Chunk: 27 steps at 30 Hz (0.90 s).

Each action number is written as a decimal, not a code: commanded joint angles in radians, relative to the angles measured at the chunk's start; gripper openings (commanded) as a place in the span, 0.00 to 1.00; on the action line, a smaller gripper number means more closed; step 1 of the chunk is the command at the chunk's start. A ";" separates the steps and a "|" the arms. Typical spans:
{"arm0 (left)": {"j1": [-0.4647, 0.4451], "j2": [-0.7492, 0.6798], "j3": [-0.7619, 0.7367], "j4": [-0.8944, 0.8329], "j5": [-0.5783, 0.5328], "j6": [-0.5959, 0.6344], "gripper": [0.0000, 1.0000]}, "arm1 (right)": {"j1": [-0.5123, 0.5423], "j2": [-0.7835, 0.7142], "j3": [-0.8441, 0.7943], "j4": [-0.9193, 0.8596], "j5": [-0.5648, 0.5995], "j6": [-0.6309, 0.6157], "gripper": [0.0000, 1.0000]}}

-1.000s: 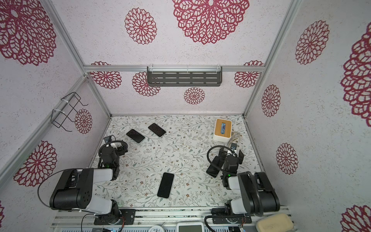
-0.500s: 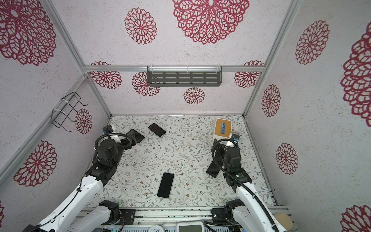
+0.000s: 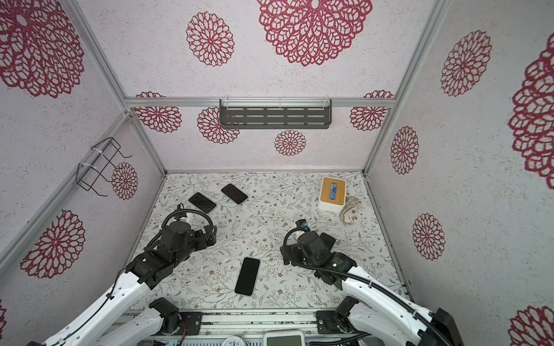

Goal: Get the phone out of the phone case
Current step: 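Move the right gripper over the cased phone nearest the robot while the left arm rises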

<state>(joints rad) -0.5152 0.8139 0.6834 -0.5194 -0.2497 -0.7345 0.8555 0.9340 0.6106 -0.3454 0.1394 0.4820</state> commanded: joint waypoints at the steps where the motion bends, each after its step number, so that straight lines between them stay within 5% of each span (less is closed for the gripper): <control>1: -0.010 -0.047 -0.019 -0.037 -0.036 -0.047 0.97 | 0.112 0.062 -0.017 -0.017 0.055 0.033 0.96; 7: -0.013 -0.073 -0.015 -0.065 -0.033 -0.062 0.97 | 0.259 0.201 -0.013 0.113 0.027 0.095 0.97; 16: -0.019 -0.091 -0.027 -0.085 -0.038 -0.068 0.97 | 0.417 0.366 0.053 0.140 0.041 0.028 0.96; 27: -0.020 -0.134 -0.035 -0.087 -0.058 -0.065 0.97 | 0.505 0.491 0.116 0.082 0.158 0.018 0.97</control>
<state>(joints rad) -0.5259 0.6884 0.6567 -0.6052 -0.2871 -0.7979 1.3487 1.4086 0.6861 -0.2256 0.2203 0.5156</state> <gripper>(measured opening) 0.971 0.974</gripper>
